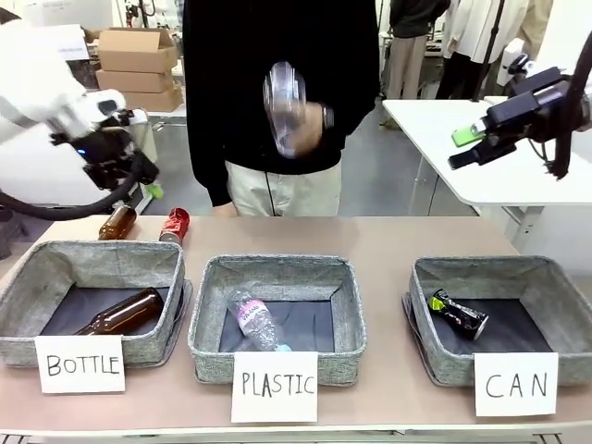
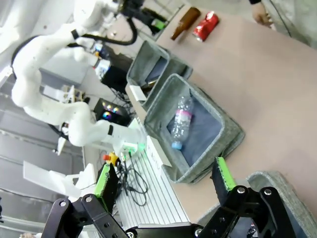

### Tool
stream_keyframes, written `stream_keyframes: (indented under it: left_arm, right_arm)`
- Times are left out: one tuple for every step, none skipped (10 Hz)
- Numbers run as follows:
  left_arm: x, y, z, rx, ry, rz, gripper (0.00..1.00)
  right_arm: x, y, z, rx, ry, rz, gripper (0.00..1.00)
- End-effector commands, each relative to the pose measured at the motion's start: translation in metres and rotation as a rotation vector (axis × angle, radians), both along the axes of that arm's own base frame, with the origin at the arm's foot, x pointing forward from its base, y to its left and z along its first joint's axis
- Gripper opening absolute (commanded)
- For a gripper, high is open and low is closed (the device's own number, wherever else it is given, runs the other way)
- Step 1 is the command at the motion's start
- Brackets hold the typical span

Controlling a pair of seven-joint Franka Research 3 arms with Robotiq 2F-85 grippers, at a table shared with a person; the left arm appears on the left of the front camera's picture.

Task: Sort the can waste into the basket.
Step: Pick up the can waste from the table and place it in the right Fabric basket.

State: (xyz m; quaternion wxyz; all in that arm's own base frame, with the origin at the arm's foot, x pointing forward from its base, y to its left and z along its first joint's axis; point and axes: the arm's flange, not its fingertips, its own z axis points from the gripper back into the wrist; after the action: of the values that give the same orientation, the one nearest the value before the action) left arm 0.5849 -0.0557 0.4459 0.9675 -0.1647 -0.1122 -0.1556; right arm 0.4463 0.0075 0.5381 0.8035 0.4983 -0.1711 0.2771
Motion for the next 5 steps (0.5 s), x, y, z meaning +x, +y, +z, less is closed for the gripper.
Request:
stream_keyframes:
  left_arm:
    - [0.058, -0.029, -0.018, 0.089, 0.044, 0.138, 1.00]
    - [0.080, -0.039, -0.029, 0.105, 0.063, 0.183, 1.00]
    - [0.102, -0.045, -0.044, 0.129, 0.126, 0.223, 1.00]
    - [0.117, -0.047, -0.057, 0.133, 0.173, 0.235, 1.00]
    - [0.125, -0.050, -0.070, 0.150, 0.190, 0.269, 1.00]
  right_arm:
    - [-0.002, 0.002, 0.001, -0.009, 0.010, -0.020, 0.99]
    - [-0.002, 0.002, 0.001, -0.009, 0.010, -0.020, 0.99]
    - [-0.002, 0.002, 0.001, -0.009, 0.010, -0.020, 0.99]
    - [-0.002, 0.002, 0.001, -0.009, 0.010, -0.020, 0.99]
    - [-0.002, 0.002, 0.001, -0.009, 0.010, -0.020, 0.99]
